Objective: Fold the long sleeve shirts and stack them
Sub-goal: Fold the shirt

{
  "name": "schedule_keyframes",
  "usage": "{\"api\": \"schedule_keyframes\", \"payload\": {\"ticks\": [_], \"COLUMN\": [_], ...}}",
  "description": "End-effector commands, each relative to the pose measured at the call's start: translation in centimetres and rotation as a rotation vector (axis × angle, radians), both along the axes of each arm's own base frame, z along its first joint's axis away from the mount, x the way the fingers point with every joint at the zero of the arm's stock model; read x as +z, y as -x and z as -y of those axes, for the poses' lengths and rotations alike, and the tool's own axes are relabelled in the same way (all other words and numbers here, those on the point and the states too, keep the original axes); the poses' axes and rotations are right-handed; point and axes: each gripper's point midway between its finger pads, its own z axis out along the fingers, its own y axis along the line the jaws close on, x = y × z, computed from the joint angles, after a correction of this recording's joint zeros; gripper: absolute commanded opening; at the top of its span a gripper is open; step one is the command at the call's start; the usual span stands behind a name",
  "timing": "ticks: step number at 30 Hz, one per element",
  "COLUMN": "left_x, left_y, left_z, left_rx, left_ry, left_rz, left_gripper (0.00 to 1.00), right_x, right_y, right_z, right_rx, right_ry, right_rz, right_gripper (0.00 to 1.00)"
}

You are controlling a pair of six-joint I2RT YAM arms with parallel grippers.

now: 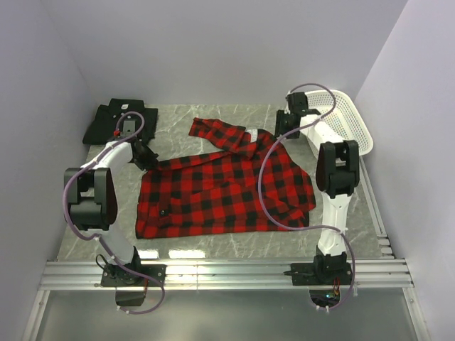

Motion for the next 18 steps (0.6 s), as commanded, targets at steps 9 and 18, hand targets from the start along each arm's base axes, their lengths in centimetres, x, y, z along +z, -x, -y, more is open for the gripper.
{"api": "schedule_keyframes", "payload": {"ticks": [9,18], "left_x": [-0.5,-1.1], "left_y": [-0.2,0.0], "left_z": [-2.3,-2.5], "left_rx": [0.016,0.01], "left_ry": [-0.004,-0.007], "left_rz": [-0.013,-0.031], "left_gripper": [0.1,0.1], "right_x": [-3.4,-3.9], "right_y": [1.0,1.5], "right_z": [0.1,-2.5], "right_rx": [0.01,0.156], "right_ry": [0.014,-0.076], "right_rz": [-0.125,-0.161], "right_gripper": [0.57,0.49]}}
